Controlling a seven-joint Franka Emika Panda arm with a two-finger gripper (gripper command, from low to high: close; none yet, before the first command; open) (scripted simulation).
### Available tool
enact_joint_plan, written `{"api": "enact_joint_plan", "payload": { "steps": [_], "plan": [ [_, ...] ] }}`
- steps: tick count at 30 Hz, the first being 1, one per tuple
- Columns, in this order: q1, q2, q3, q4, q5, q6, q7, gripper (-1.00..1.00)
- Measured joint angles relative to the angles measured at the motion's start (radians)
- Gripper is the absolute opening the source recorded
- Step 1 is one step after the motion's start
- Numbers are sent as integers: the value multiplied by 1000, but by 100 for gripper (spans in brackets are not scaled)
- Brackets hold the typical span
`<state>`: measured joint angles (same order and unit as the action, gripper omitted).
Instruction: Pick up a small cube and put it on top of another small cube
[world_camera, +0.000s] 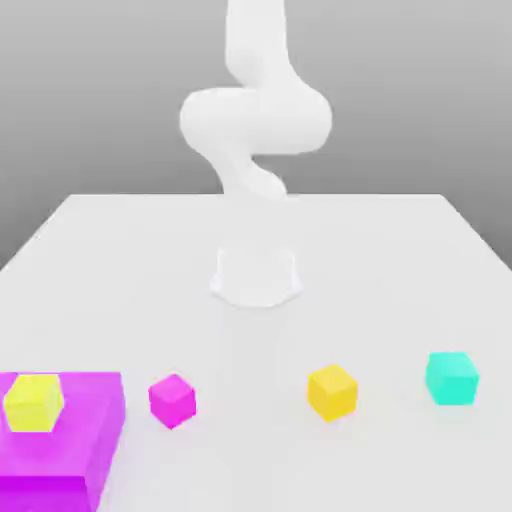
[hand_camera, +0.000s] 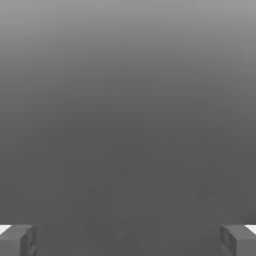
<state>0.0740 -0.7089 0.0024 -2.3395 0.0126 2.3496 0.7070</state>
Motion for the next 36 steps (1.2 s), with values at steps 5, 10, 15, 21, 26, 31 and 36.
{"api": "enact_joint_plan", "payload": {
  "steps": [5, 10, 15, 21, 26, 31, 36],
  "plan": [
    [146, 188, 15, -81, 26, 102, -192, 0],
    [274, 369, 49, -160, 47, 200, -374, 0],
    [373, 550, 112, -238, 50, 299, -543, 0],
    [503, 769, 177, -332, -37, 419, -680, 0],
    [552, 951, 122, -324, -142, 554, -642, 0],
    [580, 1019, 89, -313, -167, 609, -623, -100],
    [573, 1002, 98, -316, -162, 594, -627, -100]
  ]
}}
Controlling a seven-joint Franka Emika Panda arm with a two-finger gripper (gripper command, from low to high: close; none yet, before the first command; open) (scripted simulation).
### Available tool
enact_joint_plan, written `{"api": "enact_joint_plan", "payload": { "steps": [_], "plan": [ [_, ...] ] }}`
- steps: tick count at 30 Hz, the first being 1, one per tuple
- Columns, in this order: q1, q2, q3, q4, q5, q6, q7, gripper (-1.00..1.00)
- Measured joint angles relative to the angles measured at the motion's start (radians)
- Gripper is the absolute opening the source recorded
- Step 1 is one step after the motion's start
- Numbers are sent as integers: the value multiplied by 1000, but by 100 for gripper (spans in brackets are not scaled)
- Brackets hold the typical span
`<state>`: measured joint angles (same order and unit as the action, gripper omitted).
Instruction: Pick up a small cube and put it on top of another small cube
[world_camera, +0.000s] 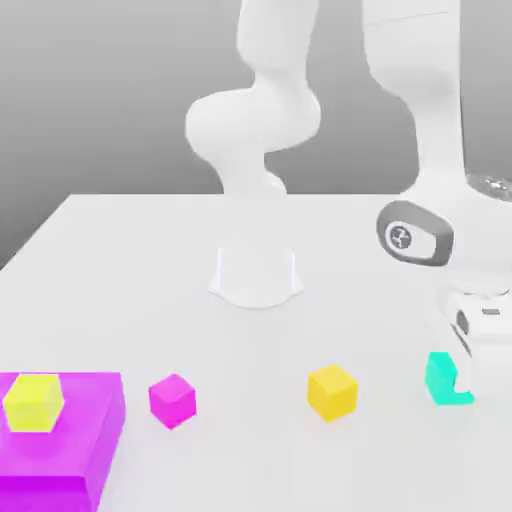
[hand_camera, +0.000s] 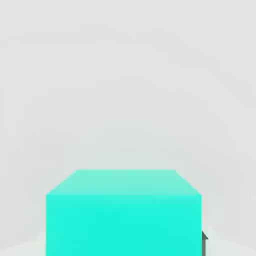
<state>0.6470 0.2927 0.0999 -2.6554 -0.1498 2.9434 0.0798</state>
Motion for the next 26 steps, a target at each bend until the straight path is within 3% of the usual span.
{"api": "enact_joint_plan", "payload": {
  "steps": [5, 15, 22, 23, 26],
  "plan": [
    [-32, -169, 45, -34, 90, -134, -68, -100],
    [-263, -519, -124, -240, 132, -275, -134, -100],
    [-273, -333, -147, -254, 149, -76, -149, -100],
    [-271, -302, -148, -254, 151, -46, -151, 100],
    [-270, -302, -148, -254, 151, -46, -151, 100]
  ]
}}
